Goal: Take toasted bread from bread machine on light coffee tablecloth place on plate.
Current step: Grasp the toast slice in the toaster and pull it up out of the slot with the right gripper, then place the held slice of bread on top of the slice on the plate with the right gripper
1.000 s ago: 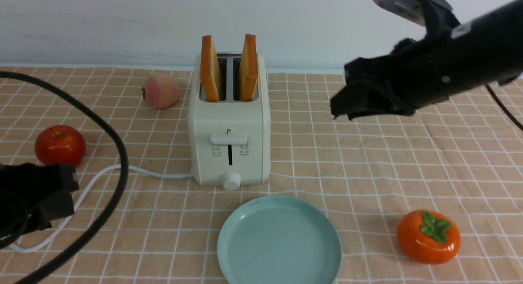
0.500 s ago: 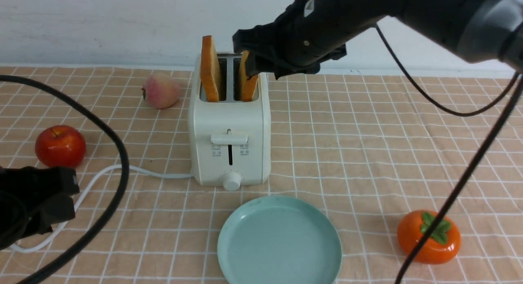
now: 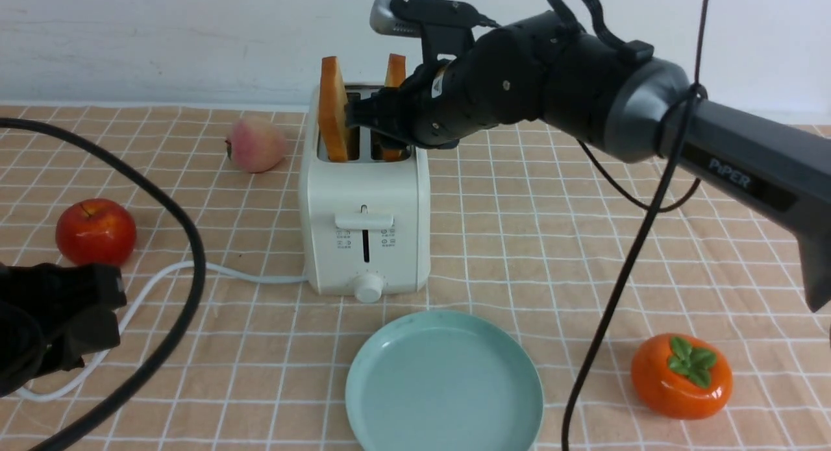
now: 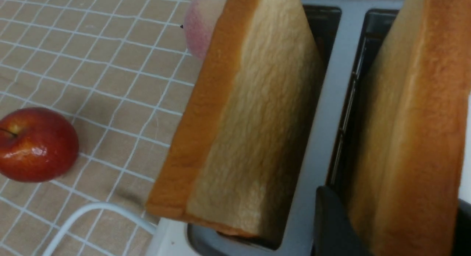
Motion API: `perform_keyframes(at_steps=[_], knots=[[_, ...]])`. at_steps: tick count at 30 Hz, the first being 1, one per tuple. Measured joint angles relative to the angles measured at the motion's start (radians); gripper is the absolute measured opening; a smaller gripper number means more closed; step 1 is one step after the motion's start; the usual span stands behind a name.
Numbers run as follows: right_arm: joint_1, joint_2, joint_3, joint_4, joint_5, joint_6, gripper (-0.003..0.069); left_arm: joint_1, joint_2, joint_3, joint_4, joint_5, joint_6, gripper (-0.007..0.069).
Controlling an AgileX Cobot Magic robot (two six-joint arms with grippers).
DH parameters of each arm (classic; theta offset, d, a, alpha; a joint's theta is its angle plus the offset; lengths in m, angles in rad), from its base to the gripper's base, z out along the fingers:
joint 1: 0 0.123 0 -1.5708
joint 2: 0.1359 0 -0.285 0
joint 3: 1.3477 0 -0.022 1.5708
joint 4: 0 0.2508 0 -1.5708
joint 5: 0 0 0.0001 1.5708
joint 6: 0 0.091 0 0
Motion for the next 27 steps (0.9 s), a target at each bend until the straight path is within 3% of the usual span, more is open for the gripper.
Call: perform_keyframes(at_steps=[3,6,14,22,27], knots=[[0.0,0.004,0.0,-0.008,-0.013,0.0,0.0175,0.0,0.0,0.0,0.0,0.001,0.0,0.0239],[0.0,-0.001,0.0,-0.026,-0.013,0.0,0.0122,0.0,0.0,0.0,0.0,0.001,0.0,0.0239],[0.0,-0.095,0.001,-0.063,-0.008,0.0,0.0123,0.0,0.0,0.0,0.0,0.001,0.0,0.0239],[0.0,-0.341,0.001,-0.075,0.011,0.0,0.0123,0.0,0.0,0.0,0.0,0.001,0.0,0.0239],[0.0,-0.501,-0.009,-0.071,0.295,-0.015,0.0123,0.0,0.0,0.0,0.0,-0.004,0.0,0.0238]])
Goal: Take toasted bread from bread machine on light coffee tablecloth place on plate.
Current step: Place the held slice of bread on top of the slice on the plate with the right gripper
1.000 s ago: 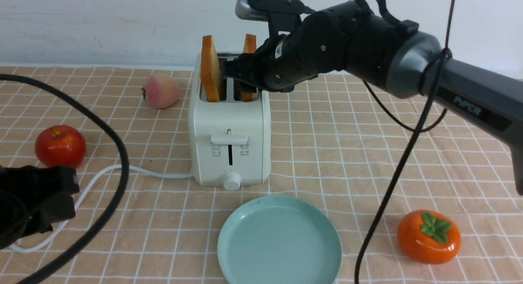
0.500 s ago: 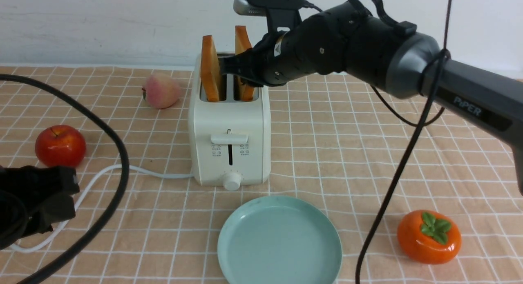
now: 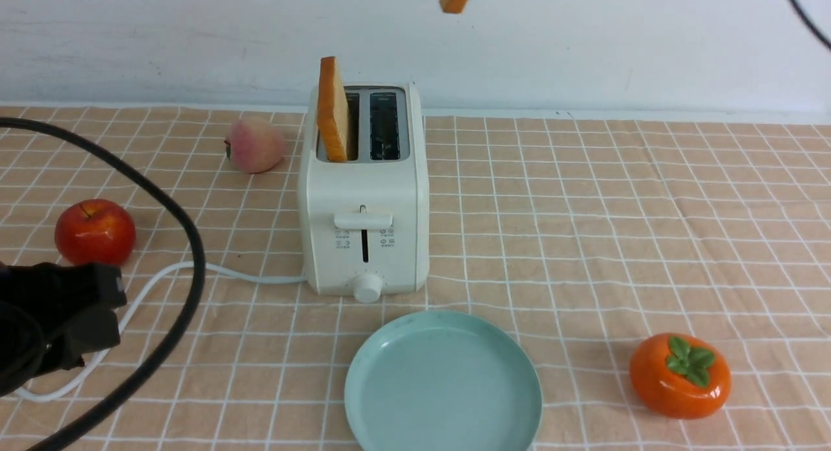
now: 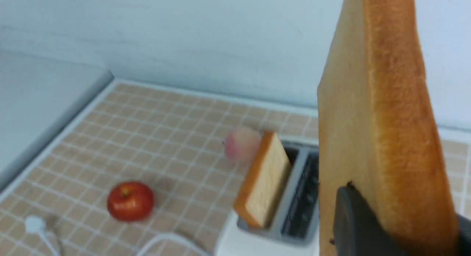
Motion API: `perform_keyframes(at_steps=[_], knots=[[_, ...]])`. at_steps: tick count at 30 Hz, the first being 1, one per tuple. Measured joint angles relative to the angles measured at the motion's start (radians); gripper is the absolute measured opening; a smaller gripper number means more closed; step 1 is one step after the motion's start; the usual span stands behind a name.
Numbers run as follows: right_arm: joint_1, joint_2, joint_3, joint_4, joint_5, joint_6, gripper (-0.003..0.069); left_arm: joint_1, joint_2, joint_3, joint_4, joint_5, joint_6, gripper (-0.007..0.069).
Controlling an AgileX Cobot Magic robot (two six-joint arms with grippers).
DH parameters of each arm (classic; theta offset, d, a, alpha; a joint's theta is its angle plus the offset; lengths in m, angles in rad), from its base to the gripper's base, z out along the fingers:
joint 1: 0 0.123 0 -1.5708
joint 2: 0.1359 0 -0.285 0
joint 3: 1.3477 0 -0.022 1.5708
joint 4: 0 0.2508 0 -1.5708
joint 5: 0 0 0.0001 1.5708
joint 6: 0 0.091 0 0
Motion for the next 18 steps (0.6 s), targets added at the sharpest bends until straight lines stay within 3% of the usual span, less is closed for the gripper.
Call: perform_keyframes(at_steps=[3,8,15,18], knots=[[0.0,-0.029,0.01,0.0,0.213,-0.008,0.0123,0.0,0.0,0.0,0.0,-0.016,0.0,0.0238],[0.0,-0.025,0.184,0.042,0.35,-0.029,0.0123,0.0,0.0,0.0,0.0,-0.041,0.0,0.0238],[0.0,-0.015,0.552,0.279,0.167,-0.077,0.0123,0.0,0.0,0.0,0.0,-0.067,0.0,0.0238],[0.0,0.003,0.7,0.483,-0.002,-0.17,0.0123,0.0,0.0,0.0,0.0,-0.07,0.0,0.0238]])
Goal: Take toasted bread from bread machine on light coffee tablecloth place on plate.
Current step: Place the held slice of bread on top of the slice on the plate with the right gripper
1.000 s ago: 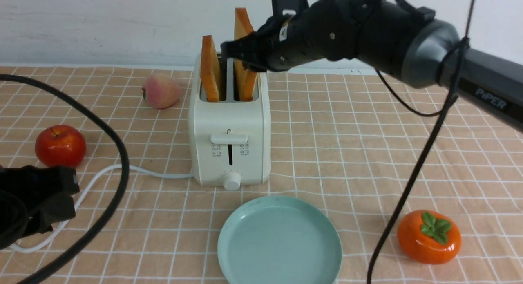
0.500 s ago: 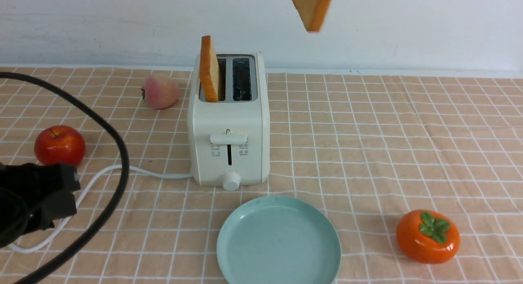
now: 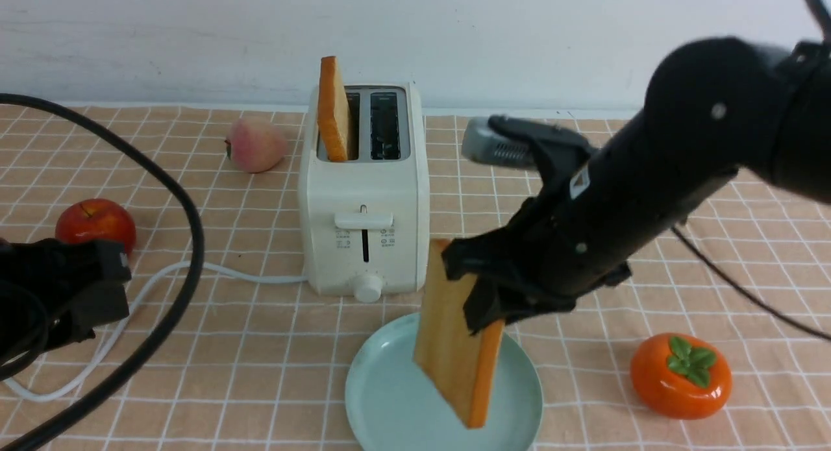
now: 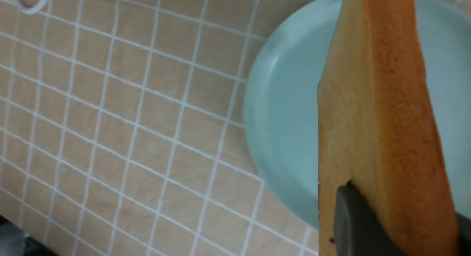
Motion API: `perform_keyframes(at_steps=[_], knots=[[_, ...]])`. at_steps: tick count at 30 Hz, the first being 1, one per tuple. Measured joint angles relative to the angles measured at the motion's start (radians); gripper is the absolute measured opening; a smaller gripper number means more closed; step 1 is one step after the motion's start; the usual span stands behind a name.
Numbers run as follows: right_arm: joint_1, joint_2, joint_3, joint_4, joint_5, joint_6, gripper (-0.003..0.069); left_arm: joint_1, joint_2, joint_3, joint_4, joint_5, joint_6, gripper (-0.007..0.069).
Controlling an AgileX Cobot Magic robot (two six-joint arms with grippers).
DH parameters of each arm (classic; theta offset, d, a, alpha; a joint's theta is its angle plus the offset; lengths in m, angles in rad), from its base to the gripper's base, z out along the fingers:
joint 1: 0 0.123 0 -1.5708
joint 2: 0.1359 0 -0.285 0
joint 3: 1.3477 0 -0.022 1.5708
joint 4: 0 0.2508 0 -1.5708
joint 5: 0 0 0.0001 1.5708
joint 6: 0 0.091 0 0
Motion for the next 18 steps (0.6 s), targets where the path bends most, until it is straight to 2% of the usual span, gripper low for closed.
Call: perform_keyframes(at_steps=[4,8,12,15,18], knots=[[0.0,0.053,0.096,0.134,-0.12,-0.054,0.0123,0.0,0.0,0.0,0.0,0.0,0.0,0.0238],[-0.001,0.091,0.107,0.194,-0.16,-0.056,0.0123,0.0,0.0,0.0,0.0,0.0,0.0,0.0238],[-0.001,0.099,0.107,0.186,-0.162,-0.064,0.0165,0.0,0.0,0.0,0.0,0.0,0.0,0.0238],[-0.001,0.101,0.111,0.132,-0.143,-0.066,0.0299,0.0,0.0,0.0,0.0,0.0,0.0,0.0238],[-0.001,0.076,0.111,0.056,-0.137,-0.069,0.0473,0.0,0.0,0.0,0.0,0.0,0.0,0.0238]])
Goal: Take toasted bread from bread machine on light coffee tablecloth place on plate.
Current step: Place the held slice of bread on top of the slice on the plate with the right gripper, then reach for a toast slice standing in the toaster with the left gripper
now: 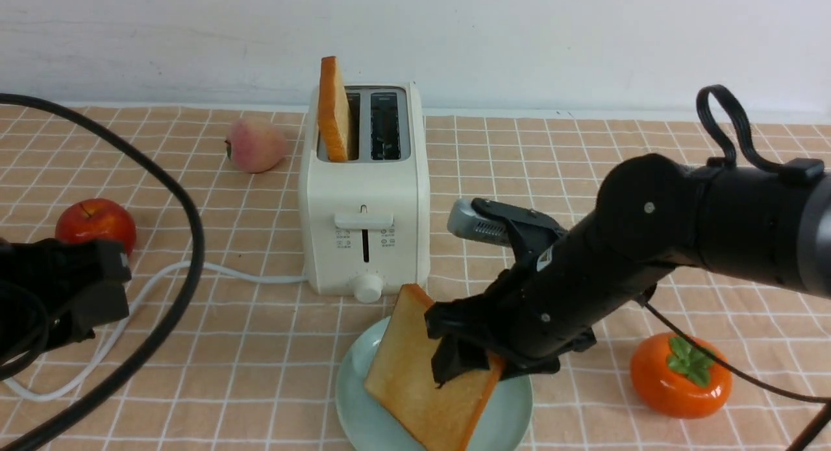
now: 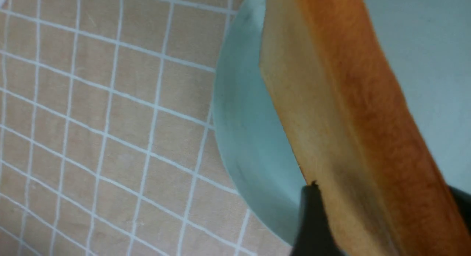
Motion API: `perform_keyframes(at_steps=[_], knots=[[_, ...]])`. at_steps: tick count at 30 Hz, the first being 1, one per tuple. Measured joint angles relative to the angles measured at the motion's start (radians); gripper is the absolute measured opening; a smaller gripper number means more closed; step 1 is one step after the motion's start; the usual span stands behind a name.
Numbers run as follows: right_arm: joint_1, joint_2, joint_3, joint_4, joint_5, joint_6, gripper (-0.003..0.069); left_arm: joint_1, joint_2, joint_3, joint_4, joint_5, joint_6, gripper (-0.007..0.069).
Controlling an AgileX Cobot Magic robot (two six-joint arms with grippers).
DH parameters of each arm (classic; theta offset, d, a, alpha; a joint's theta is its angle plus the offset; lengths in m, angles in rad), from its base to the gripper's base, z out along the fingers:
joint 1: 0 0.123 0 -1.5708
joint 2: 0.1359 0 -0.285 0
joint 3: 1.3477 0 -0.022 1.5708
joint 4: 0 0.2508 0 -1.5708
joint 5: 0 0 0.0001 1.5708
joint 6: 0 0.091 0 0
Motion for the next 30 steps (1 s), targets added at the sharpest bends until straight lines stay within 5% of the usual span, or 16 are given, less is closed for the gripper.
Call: perform_keyframes(at_steps=[3,7,13,20,30], knots=[[0.0,-0.062,0.0,-0.121,0.001,-0.025,0.0624,0.0,0.0,0.0,0.0,-0.023,0.0,0.0238],[0.0,-0.174,-0.027,-0.325,0.047,-0.054,0.0673,0.0,0.007,-0.017,0.0,-0.077,0.001,0.0238],[0.0,-0.305,-0.13,-0.536,0.197,-0.011,0.0587,0.0,0.112,-0.169,0.0,-0.102,0.022,0.0242],[0.0,-0.384,-0.186,-0.551,0.283,0.066,0.0445,0.0,0.432,-0.479,-0.024,-0.039,0.045,0.0301],[0.0,-0.389,-0.186,-0.561,0.352,0.122,0.0421,0.0,0.908,-0.973,-0.051,0.09,0.07,0.0401]])
